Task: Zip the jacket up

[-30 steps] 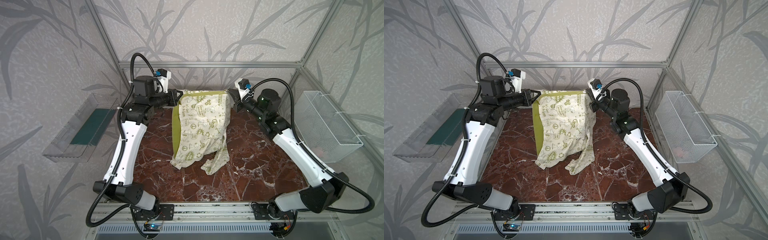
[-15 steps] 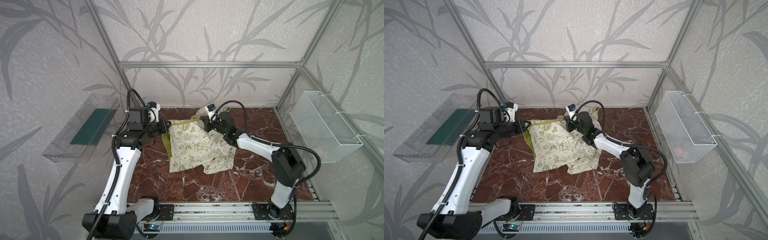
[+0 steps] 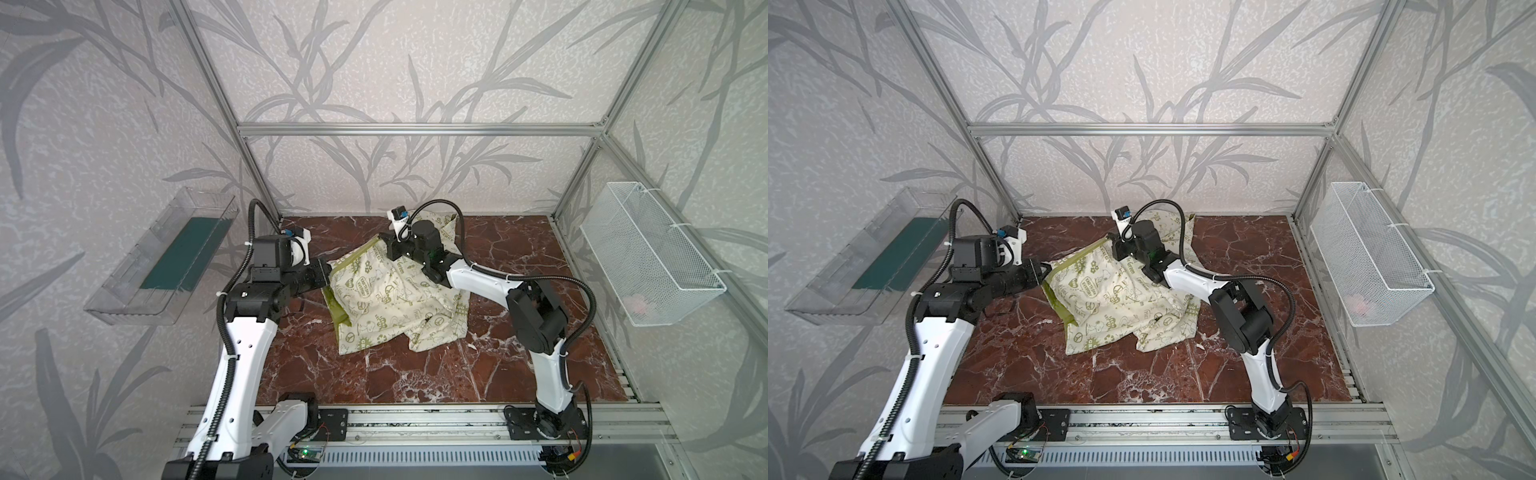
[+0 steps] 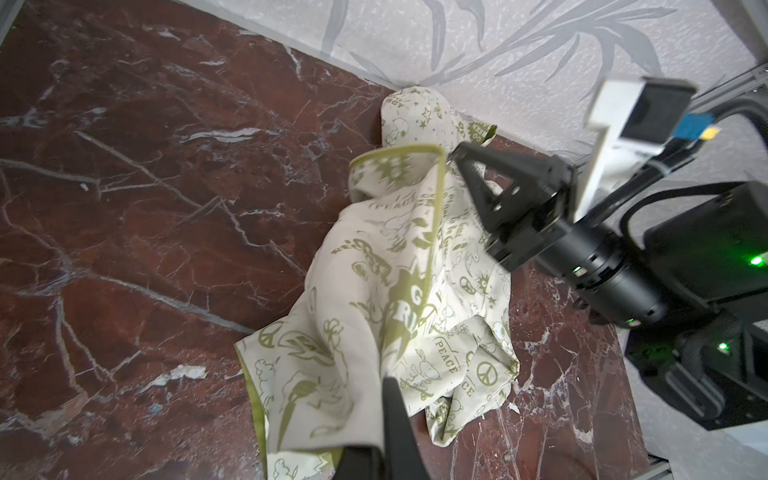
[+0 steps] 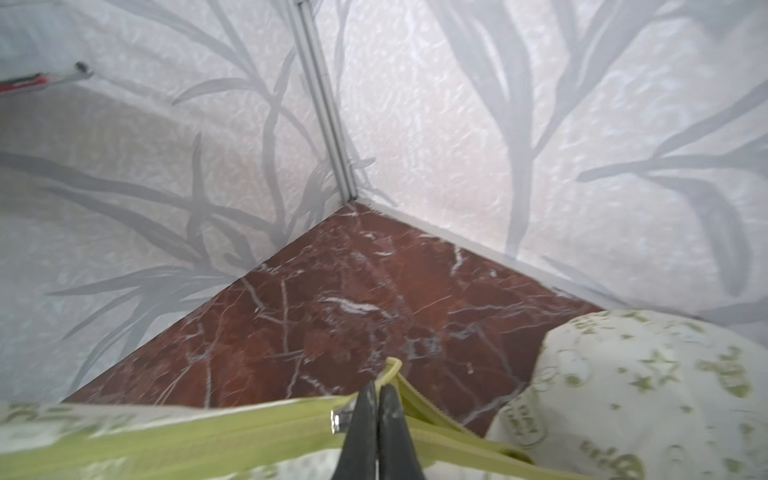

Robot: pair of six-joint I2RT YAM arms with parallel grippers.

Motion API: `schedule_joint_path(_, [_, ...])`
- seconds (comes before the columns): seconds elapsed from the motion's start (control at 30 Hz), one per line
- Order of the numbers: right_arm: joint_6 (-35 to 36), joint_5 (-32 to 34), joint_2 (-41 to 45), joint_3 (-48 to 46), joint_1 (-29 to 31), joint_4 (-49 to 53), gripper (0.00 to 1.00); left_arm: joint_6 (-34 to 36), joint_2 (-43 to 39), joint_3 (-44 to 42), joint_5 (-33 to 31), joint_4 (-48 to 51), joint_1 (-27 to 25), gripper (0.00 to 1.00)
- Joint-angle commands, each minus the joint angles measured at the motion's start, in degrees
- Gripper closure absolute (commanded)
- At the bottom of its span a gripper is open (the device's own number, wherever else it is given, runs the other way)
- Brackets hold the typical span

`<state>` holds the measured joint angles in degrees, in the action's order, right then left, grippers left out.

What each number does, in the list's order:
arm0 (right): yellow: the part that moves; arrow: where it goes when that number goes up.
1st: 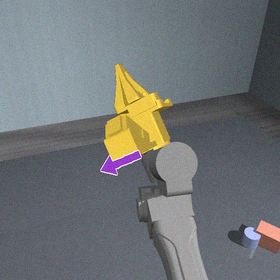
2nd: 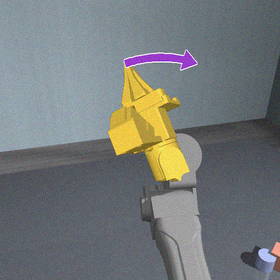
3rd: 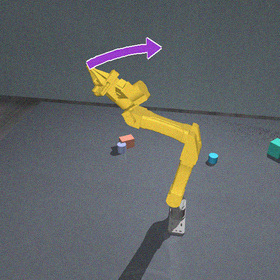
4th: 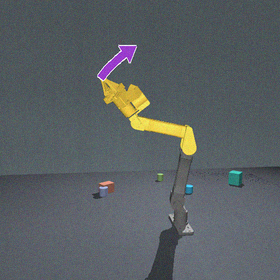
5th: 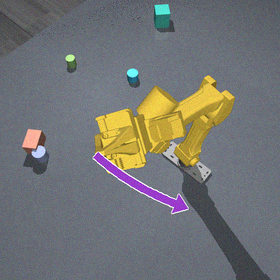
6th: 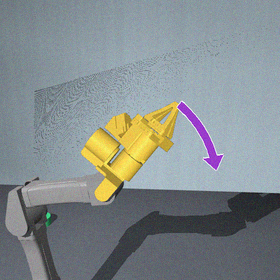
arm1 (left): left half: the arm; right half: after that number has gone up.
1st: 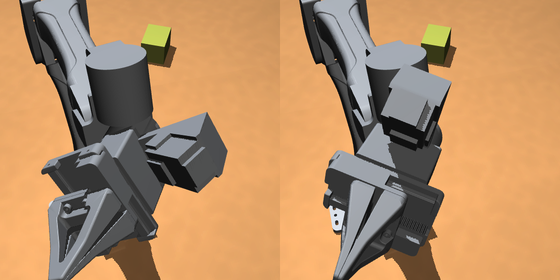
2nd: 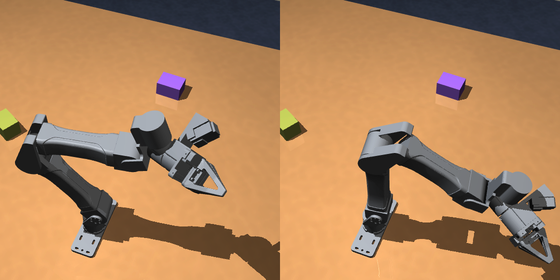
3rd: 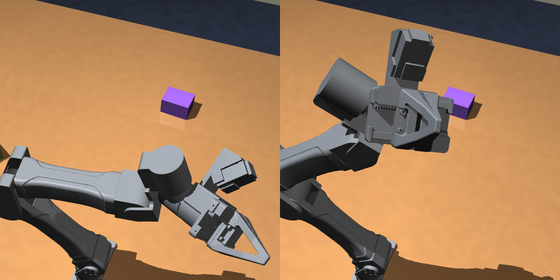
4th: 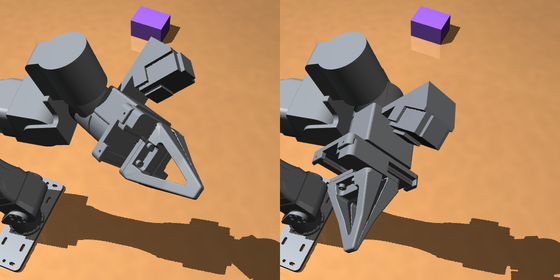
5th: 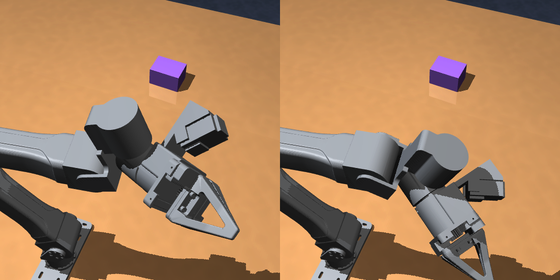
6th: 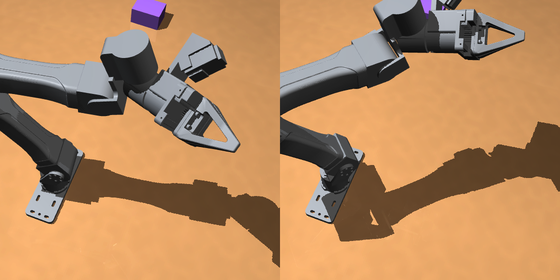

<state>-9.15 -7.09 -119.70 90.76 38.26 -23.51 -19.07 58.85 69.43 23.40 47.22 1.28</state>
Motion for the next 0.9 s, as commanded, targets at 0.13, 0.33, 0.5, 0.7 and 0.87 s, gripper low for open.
schedule_joint_path(0.13, [3.6,2.94,-6.17,8.59,-7.77,5.6,1.0,-1.45,-6.27,-4.12,-1.62,4.09,1.94,1.0])
schedule_joint_path(0.33, [4.51,1.31,-7.55,12.94,-12.79,10.91,1.0,-0.44,-6.74,-3.72,-2.98,5.4,2.73,1.0])
schedule_joint_path(0.5, [6.05,-0.25,-7.15,15.37,-17.33,14.77,1.0,-1.36,-6.38,-4.9,-1.45,3.58,2.83,1.0])
schedule_joint_path(0.7, [8.7,-0.16,-5.46,17.56,-20.72,17.65,1.0,-1.65,-4.6,-5.34,0.83,0.99,2.93,1.0])
schedule_joint_path(0.87, [11.53,4.7,-1.3,17.05,-24.02,19.65,1.0,0.15,2.86,2.24,3.41,-1.35,2.86,1.0])
